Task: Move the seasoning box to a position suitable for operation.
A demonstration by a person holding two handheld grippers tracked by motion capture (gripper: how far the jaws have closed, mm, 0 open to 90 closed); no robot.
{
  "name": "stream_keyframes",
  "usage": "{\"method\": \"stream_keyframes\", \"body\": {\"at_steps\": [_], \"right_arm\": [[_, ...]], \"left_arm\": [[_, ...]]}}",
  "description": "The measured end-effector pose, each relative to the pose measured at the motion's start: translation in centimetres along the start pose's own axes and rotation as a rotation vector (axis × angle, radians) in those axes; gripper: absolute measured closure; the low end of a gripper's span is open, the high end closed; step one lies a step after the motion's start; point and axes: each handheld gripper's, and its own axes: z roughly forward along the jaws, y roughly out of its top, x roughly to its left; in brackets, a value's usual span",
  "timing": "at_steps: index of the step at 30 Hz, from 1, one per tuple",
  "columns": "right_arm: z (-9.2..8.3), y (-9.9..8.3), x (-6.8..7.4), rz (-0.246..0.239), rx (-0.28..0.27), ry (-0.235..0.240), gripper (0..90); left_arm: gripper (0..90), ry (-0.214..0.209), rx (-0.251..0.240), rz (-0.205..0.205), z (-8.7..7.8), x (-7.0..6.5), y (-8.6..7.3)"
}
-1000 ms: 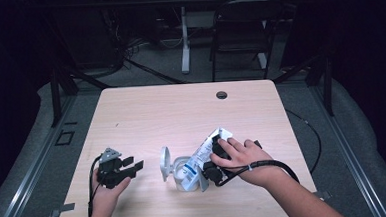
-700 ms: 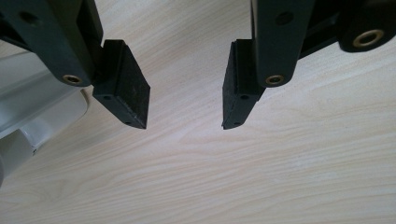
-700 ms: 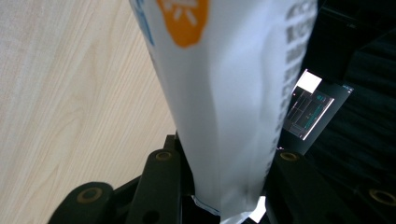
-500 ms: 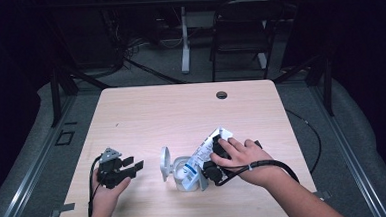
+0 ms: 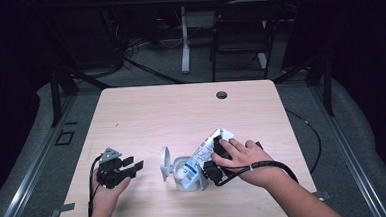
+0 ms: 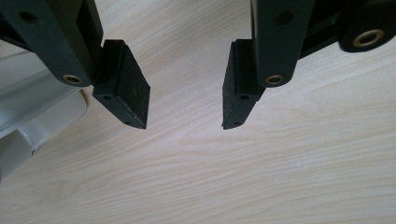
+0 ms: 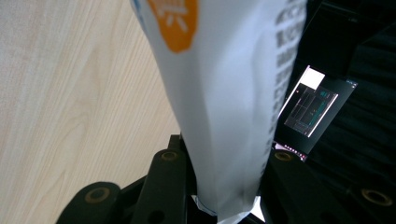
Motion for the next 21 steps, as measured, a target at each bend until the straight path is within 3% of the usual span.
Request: {"method": "stream_keyframes", "body": {"at_steps": [21], "right_arm": [[0.02, 0.12, 0.06, 0.005, 0.023, -0.032, 77.9]], "left_arm": [[52.0, 0.001, 0.000, -0.001, 0.03, 0.02, -0.02]]}}
